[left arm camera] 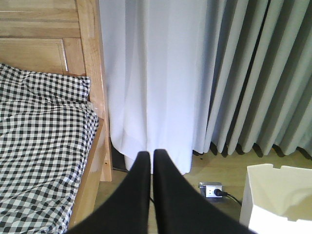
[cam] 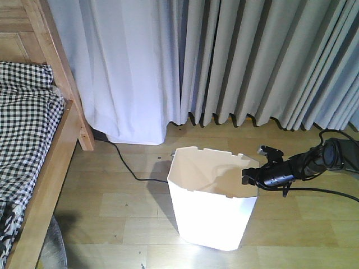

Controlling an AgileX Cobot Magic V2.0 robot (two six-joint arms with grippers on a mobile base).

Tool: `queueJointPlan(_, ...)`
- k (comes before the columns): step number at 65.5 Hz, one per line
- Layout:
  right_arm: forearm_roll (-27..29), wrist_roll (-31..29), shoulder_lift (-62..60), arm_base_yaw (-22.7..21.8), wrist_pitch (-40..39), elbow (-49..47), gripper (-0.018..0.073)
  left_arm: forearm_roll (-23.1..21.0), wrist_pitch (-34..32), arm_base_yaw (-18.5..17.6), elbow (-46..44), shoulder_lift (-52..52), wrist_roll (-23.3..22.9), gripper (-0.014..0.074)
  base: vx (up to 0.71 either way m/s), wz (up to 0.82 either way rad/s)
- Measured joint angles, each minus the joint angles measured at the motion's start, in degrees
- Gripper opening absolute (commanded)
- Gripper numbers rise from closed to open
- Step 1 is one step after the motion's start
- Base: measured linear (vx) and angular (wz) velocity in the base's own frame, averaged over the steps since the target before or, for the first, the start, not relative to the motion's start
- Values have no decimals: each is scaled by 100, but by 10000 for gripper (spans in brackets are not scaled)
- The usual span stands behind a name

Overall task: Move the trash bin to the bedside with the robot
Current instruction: 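Lower the held bin onto the floor beside the bed with the right gripper, then open the right gripper and withdraw it up from the bin rim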

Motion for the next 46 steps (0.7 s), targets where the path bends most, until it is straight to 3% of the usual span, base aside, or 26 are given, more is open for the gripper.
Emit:
queueJointPlan(9,-229,89,-39,-6,30,12,512,0,0,0,0,0,0,-6,0,0)
queueJointPlan(26,-1303,1000,-215,-25,233,24,510,0,0,0,0,0,0,-6,0,0)
queueJointPlan(46,-1401,1021,-229,-410,1242,36,510,0,0,0,0,0,0,-6,0,0)
